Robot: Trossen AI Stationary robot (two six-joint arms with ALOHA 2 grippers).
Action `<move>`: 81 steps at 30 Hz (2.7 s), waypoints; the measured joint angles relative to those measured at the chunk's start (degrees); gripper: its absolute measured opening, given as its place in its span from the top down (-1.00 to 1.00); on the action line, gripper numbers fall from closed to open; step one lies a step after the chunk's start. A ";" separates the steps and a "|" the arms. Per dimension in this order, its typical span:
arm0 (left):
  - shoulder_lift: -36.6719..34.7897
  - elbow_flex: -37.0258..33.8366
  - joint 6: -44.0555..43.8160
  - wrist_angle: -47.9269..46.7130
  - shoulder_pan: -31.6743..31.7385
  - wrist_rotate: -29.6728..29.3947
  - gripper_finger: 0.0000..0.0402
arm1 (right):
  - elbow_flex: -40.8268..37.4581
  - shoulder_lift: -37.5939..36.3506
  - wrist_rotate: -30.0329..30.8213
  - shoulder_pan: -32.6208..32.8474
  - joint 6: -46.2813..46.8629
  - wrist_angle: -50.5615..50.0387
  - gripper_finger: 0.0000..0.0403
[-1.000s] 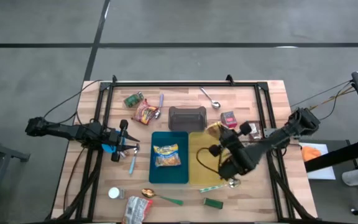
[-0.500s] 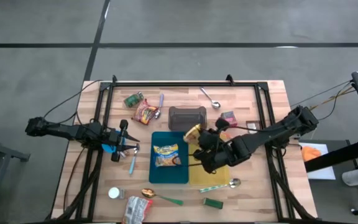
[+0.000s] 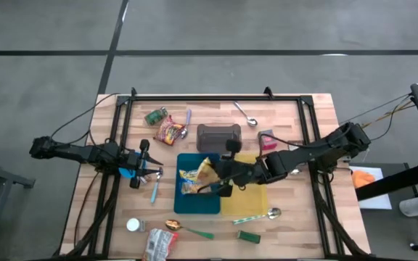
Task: Pick & Place Food Item
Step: Put the yellow noodle pack into the blue bin
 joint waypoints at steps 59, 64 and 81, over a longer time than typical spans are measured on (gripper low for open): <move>0.00 0.00 -0.02 -0.01 0.00 0.00 0.40 | -2.89 10.67 -42.83 -11.04 -4.96 3.27 0.25; 0.00 0.00 -0.02 0.00 0.00 0.00 0.40 | -2.89 10.67 -42.27 -11.13 -6.77 5.19 -0.02; -0.02 0.00 0.12 -0.01 0.00 0.00 0.40 | -2.89 10.66 -32.03 -12.19 -12.64 10.45 -0.34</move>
